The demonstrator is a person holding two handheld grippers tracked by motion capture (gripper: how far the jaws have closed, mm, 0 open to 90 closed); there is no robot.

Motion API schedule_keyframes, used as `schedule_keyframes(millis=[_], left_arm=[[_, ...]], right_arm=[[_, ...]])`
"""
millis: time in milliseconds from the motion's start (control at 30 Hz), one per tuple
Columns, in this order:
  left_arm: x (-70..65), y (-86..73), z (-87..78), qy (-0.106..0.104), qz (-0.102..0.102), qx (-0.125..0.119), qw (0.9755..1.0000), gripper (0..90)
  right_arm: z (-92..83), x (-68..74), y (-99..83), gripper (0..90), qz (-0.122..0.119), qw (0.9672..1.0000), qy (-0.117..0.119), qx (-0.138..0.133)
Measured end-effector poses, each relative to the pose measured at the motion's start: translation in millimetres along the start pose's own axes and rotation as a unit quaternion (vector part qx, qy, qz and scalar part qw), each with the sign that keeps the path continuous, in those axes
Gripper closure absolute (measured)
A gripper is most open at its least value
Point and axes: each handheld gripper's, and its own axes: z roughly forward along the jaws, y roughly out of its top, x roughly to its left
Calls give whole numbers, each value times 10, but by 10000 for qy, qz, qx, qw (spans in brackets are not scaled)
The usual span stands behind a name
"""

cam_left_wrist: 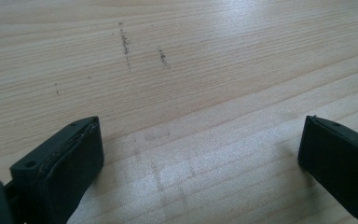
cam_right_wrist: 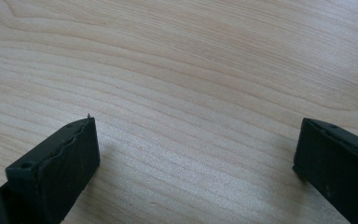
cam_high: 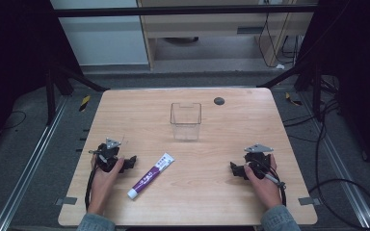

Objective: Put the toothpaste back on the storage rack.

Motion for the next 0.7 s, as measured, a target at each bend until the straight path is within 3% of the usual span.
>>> schedule_keyframes(millis=[100,167,200,267,367,500,533,700], left_arm=[[-6,-7,-8,7,-6,-32,10000,14],[-30,-10,-43,48,93,-76,9999,45],[-52,10,-103,100,140,-186,9997,40],[-66,41,-179,40,46,-357,9993,41],[-90,67,-248,36,89,-454,9989,42],[-162,113,-404,-123,153,-648,9977,38],[-204,121,-463,-224,252,-700,9970,42],[-307,176,-562,-282,422,-669,9965,64]], right_arm=[[2,0,0,4,1,10000,1,-8],[0,-1,0,4,-7,10000,-3,-2],[0,-1,0,4,-8,10000,1,-2],[-1,0,1,4,5,10000,14,-4],[0,-1,0,4,-1,10000,9,-7],[-1,2,0,4,11,10000,9,-3],[0,1,1,4,10,10000,9,-4],[-5,6,-2,5,36,10000,5,-4]])
